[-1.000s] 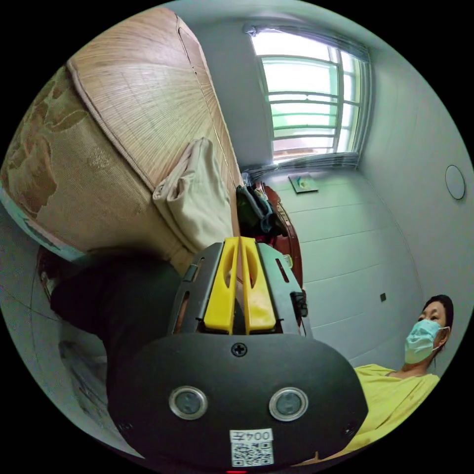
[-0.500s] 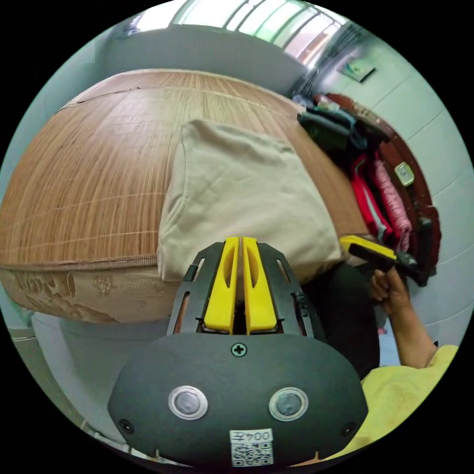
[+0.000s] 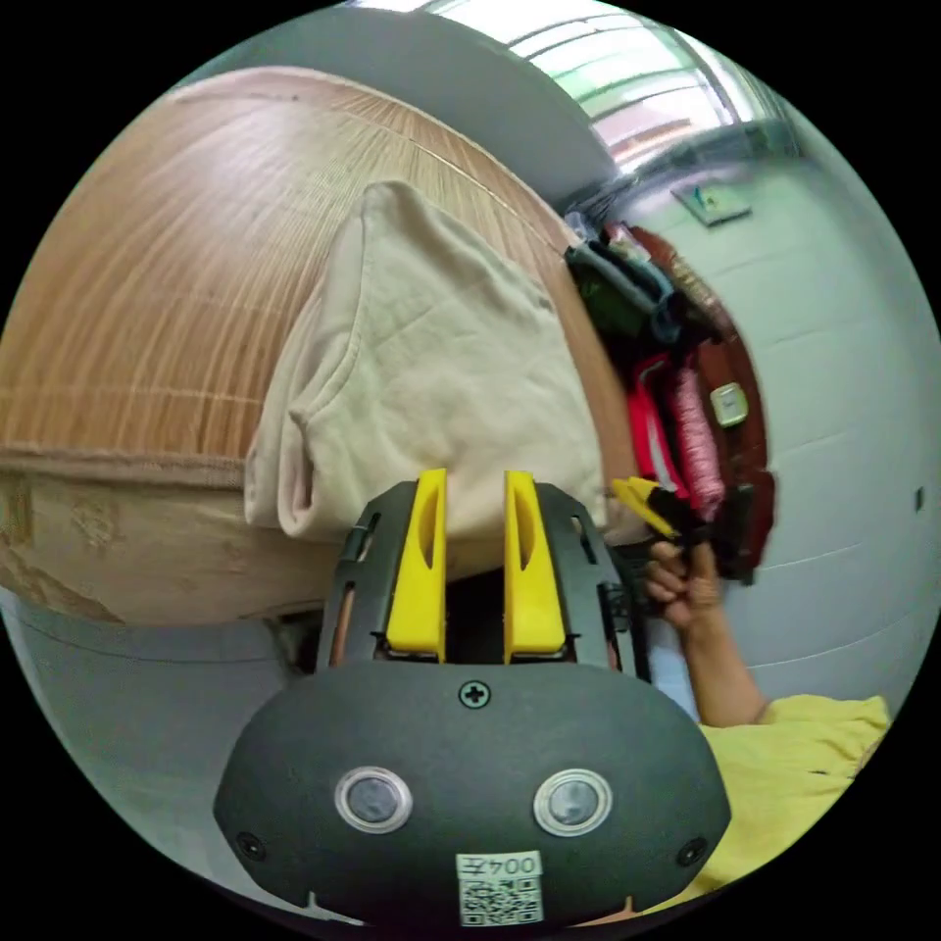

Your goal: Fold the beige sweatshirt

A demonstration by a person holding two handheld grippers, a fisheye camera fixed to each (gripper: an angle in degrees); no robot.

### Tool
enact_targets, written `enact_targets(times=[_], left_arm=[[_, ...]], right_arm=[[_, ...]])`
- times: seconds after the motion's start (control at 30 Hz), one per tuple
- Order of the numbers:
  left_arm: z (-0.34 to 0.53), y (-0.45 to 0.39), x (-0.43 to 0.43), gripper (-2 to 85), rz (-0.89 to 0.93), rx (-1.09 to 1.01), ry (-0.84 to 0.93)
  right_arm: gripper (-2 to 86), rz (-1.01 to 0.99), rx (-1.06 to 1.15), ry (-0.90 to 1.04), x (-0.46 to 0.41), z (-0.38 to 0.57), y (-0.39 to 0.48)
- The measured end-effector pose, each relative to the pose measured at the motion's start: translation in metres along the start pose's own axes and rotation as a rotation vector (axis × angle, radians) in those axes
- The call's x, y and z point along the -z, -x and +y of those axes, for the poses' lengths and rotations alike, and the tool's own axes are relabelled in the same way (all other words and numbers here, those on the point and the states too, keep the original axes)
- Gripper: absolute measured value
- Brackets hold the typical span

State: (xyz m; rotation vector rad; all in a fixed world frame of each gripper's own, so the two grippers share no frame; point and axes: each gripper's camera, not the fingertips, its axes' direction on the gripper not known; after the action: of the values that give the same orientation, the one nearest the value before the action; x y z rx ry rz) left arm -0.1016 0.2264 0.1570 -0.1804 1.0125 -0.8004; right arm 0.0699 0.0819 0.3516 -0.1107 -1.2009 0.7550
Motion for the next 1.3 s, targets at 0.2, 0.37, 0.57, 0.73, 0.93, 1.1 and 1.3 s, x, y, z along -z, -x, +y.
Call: enact_targets(times=[0.2, 0.37, 0.57, 0.73, 0.93, 1.1, 1.3], left_arm=[[0.042, 0.047, 0.023, 16.6, 0.269, 0.156, -0.087], [0.076, 0.089, 0.014, 17.7, 0.424, 0.304, -0.138], [0.073, 0.118, 0.002, 19.7, 0.464, 0.354, -0.124], [0.061, 0.136, -0.007, 22.4, 0.504, 0.377, -0.119], [0.036, 0.156, -0.016, 22.9, 0.583, 0.387, -0.110], [0.007, 0.169, -0.016, 23.3, 0.609, 0.359, -0.085], [-0.034, 0.193, -0.019, 14.4, 0.558, 0.362, -0.013]], right_arm=[[14.1, -0.057, -0.112, 0.032, 0.004, -0.001, -0.041], [14.2, -0.066, -0.166, 0.094, -0.017, -0.001, -0.051], [9.0, -0.072, -0.203, 0.099, -0.023, 0.000, -0.054], [7.2, -0.103, -0.233, 0.068, -0.004, -0.002, -0.034], [5.9, -0.120, -0.257, 0.076, 0.002, 0.015, -0.009], [5.9, -0.118, -0.276, 0.087, 0.002, 0.037, -0.001], [6.6, -0.113, -0.290, 0.089, -0.005, 0.053, -0.003]])
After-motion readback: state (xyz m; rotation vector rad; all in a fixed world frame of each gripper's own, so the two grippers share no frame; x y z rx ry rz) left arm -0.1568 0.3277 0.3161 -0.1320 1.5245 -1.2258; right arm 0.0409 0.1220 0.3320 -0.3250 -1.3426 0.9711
